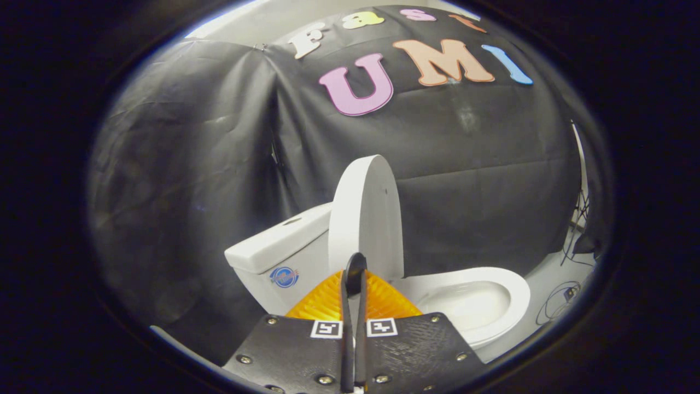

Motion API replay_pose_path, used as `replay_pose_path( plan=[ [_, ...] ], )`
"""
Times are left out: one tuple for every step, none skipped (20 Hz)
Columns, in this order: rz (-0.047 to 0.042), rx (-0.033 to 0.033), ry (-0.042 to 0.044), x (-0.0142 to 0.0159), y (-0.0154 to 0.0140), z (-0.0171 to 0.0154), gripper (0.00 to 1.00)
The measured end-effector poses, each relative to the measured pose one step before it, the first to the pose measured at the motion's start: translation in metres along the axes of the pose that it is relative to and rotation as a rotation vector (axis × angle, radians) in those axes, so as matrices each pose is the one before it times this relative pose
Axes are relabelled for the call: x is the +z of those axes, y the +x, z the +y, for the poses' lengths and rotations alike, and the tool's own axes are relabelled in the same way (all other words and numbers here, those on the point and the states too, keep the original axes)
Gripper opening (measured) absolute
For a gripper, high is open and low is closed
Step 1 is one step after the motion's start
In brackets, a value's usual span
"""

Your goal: Open the toilet lid.

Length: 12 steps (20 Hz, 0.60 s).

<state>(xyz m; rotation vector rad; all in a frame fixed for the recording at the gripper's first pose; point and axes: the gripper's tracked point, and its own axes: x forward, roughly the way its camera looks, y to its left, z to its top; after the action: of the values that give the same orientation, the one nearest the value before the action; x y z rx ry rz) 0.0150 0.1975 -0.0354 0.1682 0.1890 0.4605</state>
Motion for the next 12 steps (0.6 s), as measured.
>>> replay_pose_path(
  plan=[
    [-0.00288, 0.00250, -0.00532, -0.00023, 0.00082, 0.00246, 0.02],
    [-0.00389, 0.00363, -0.00121, 0.00080, 0.00106, 0.00204, 0.02],
    [-0.00529, 0.00659, 0.00158, 0.00001, 0.00105, 0.00314, 0.02],
    [-0.00695, 0.00642, 0.00248, 0.00091, 0.00133, 0.00326, 0.03],
    [-0.00314, 0.00863, -0.00035, -0.00102, 0.00214, 0.00454, 0.03],
    [-0.00231, 0.00839, -0.00075, -0.00021, 0.00258, 0.00425, 0.03],
    [-0.00085, 0.00620, -0.00286, -0.00039, 0.00121, 0.00383, 0.03],
    [-0.00173, 0.00501, -0.00597, -0.00048, 0.00162, 0.00394, 0.03],
    [-0.00155, 0.00411, -0.00615, -0.00005, 0.00182, 0.00368, 0.03],
    [-0.00225, 0.00435, -0.00901, -0.00124, 0.00130, 0.00411, 0.03],
    [-0.00010, 0.00466, -0.00911, -0.00057, 0.00200, 0.00355, 0.03],
    [-0.00140, 0.00277, -0.00674, -0.00108, 0.00073, 0.00402, 0.03]
  ],
)
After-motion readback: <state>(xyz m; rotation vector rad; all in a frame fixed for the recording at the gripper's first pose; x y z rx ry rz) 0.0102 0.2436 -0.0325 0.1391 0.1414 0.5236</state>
